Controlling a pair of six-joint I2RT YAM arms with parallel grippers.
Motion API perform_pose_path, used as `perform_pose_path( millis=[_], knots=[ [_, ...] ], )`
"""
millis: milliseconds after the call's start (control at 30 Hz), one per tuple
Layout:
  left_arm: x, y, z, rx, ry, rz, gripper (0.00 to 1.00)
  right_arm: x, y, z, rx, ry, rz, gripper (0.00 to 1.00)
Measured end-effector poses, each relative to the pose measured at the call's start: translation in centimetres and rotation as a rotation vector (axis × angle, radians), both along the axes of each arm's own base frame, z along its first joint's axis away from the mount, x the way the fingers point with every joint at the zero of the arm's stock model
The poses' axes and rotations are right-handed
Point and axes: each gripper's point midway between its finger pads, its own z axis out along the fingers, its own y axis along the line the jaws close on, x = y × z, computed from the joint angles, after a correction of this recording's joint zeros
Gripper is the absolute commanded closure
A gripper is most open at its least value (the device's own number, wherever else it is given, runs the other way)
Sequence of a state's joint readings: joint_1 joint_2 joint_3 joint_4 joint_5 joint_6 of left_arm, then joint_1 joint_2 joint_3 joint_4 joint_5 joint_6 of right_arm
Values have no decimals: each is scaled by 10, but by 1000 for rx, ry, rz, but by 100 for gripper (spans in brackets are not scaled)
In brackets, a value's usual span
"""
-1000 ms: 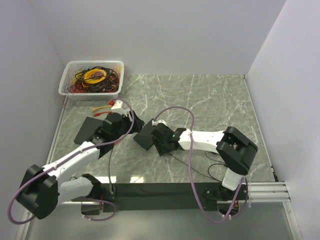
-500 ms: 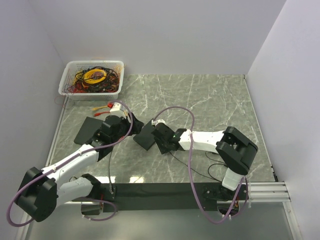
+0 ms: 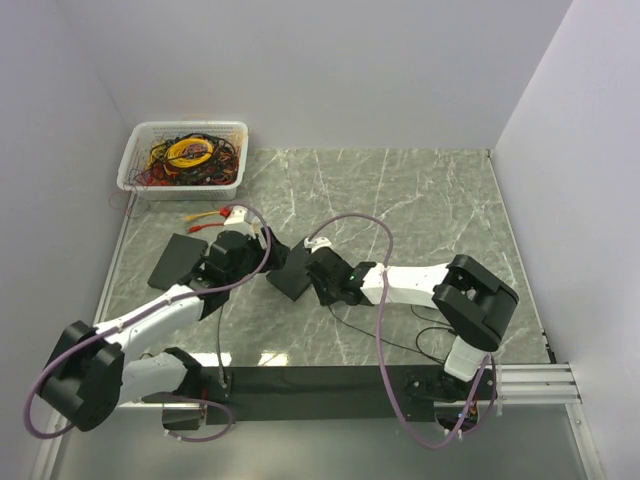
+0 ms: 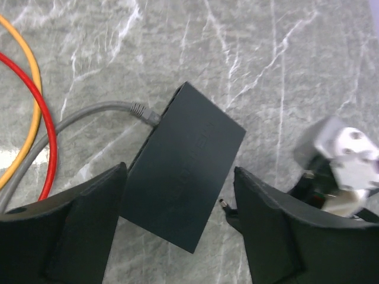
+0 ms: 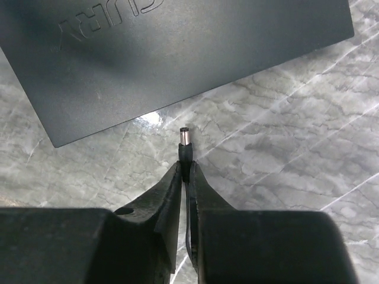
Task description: Insert the plug into the switch port
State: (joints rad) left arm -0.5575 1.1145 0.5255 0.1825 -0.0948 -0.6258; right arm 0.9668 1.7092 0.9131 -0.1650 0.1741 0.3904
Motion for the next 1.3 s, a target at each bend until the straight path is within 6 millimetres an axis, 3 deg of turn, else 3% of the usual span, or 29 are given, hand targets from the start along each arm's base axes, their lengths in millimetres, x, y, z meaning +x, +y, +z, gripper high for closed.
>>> perform_pose_path(
  millis=[200,500,567,600,733,833,1167,1300],
  knots=[
    [10,-5,-23,36,46,2,12,0,-7,2,35,-1,-43,92],
    [67,-29,-22,53,30,-4,25,3,-37,2,-37,52,-104,94],
    [80,-33,-20,52,15,-11,33,6,-43,2,-52,59,-118,95],
    [85,-36,-20,54,11,-18,43,9,-47,2,-59,63,-127,95],
    [104,-49,-22,55,-2,-55,66,20,-56,2,-73,64,-149,95],
    [105,-52,-31,58,7,-83,71,28,-58,2,-80,65,-161,95],
    [110,-51,-33,17,-8,-132,65,49,-44,16,-40,26,-131,96],
    [109,-46,-48,13,23,-144,66,49,-41,12,-37,33,-118,96]
  ],
)
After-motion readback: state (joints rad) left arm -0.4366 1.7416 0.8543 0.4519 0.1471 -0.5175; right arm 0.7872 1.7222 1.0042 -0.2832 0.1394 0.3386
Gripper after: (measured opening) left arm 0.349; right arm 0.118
